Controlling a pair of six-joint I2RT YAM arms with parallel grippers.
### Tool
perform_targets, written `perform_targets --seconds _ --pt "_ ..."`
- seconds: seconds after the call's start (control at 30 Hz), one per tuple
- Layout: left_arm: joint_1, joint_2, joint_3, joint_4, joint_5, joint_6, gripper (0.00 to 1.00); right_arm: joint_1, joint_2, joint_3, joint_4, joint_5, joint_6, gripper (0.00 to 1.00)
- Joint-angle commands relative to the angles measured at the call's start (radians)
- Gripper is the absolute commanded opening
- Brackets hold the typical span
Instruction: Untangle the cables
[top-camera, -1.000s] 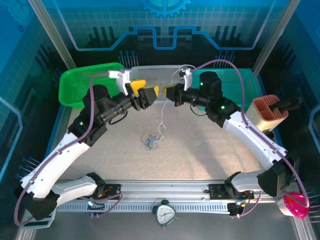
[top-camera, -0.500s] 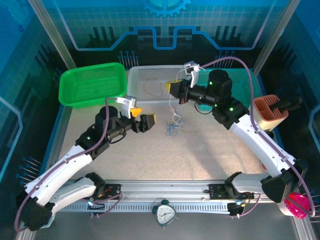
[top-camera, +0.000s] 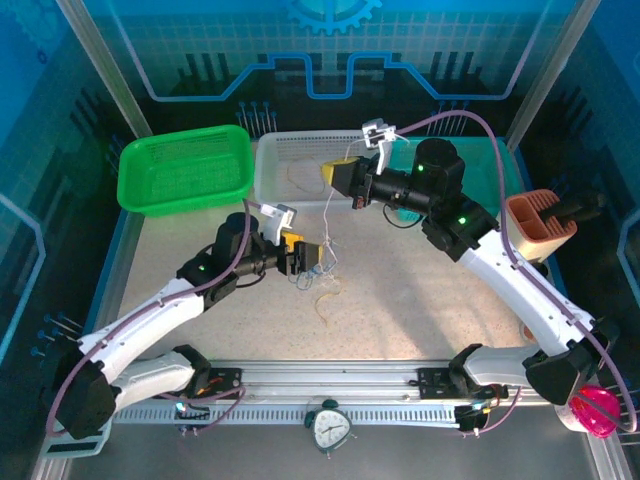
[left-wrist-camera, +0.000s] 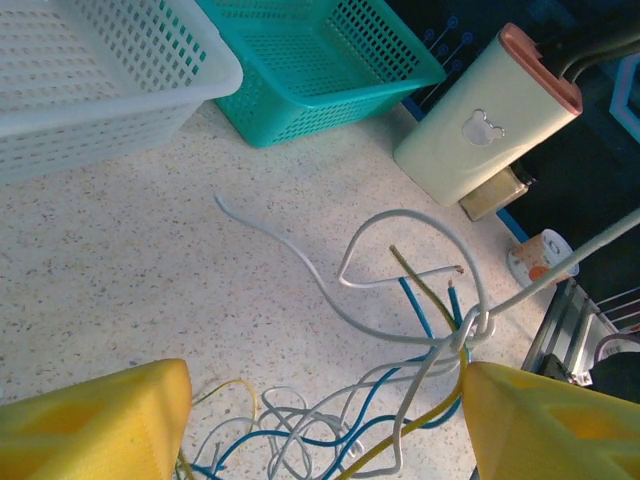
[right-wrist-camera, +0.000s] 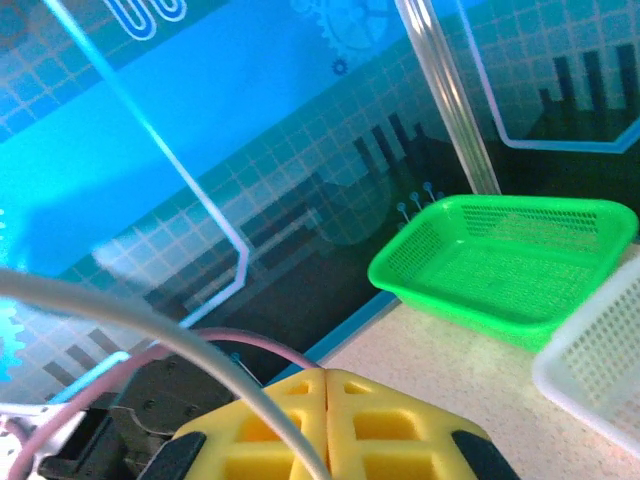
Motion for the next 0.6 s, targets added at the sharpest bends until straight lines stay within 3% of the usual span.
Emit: perform_targets --seconds 0.0,0.4,0.57 --pt "-0.002 0.007 -0.013 0.051 0.052 0.024 0.70 0.023 0.014 0.037 0.057 0.004 0.025 0.00" --pt "-0.002 0.058 -0.030 0.151 0.146 -0.007 0.68 0.060 0.038 0.070 0.060 0.015 0.020 0.00" --pt "-0.003 0.092 -0.011 0.174 0.173 -0.014 0.59 0.064 0.039 0.070 0.060 0.017 0.017 0.00"
